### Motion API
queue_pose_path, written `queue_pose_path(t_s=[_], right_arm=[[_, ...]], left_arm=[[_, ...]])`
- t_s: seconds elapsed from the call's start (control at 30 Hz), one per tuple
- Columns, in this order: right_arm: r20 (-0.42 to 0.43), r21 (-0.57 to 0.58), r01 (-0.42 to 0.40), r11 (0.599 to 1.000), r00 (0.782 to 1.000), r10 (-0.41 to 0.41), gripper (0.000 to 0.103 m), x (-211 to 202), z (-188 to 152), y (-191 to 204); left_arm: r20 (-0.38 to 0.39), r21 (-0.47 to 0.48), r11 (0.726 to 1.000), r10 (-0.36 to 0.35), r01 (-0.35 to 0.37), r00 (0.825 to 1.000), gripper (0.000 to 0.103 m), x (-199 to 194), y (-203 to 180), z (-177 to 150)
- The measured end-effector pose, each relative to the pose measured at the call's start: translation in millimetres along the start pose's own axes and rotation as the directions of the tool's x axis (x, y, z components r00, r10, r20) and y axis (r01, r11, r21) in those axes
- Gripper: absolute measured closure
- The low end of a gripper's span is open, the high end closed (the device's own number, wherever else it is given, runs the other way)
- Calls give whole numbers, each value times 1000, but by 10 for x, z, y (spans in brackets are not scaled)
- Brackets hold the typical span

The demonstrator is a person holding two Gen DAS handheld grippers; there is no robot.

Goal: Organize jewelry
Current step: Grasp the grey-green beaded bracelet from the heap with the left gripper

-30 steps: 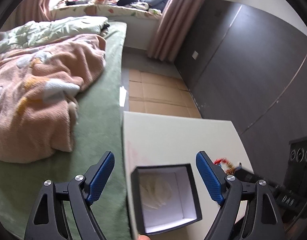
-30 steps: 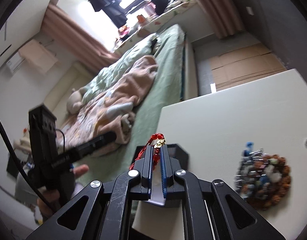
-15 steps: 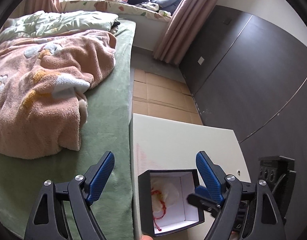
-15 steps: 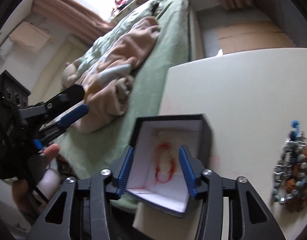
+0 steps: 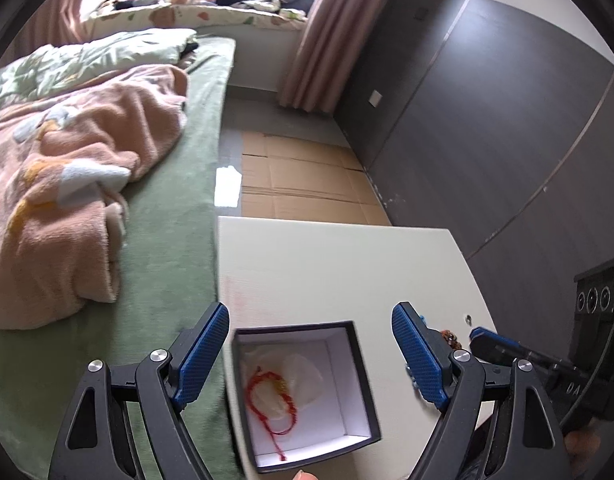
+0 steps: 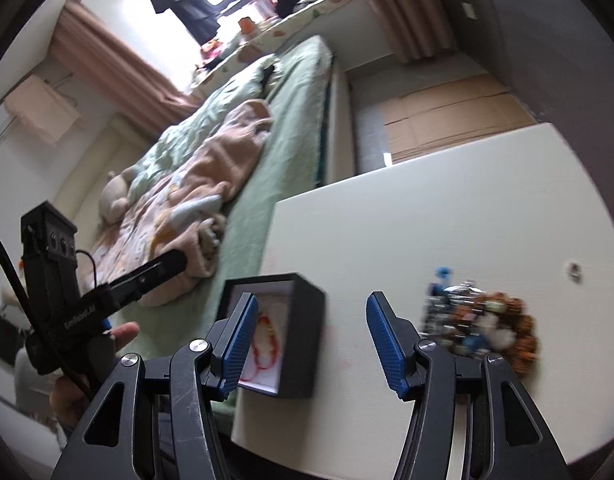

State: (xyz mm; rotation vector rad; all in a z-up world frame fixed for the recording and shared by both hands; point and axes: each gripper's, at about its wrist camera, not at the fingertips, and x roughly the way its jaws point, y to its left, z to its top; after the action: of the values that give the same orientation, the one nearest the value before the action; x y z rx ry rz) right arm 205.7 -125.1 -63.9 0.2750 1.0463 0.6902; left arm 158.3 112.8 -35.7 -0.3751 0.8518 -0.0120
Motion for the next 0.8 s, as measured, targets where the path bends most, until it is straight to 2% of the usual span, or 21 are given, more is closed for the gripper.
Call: queue_pose_path(t_s=[0.2,0.3,0.33,0.53,0.63,0.8], right_arm=[[12,57,57,997,998,-58,44,-252,-4,-315],[35,86,87,992,995,-90,27,-402,-10,-467],[42,91,90,992,995,-94,26,-440,-15,-494],[69,164,123,979,988,-135,26,-659,-50,-782],[62,221,141,965,986,-158,26,-722,-77,-975],[59,287,160,945,981,-184,26,-811,-89,-1240]], left_arm=[[-19,61,998,-14,15,1000,19,93,-281,-36],[-29,77,997,-26,28,999,19,153,-406,-51],[-33,81,996,-32,35,999,19,173,-446,-56],[-67,109,991,-68,75,995,19,355,-728,-120],[-83,126,988,-80,90,993,24,444,-878,-161],[-144,116,987,-93,110,985,42,679,-1053,-221]])
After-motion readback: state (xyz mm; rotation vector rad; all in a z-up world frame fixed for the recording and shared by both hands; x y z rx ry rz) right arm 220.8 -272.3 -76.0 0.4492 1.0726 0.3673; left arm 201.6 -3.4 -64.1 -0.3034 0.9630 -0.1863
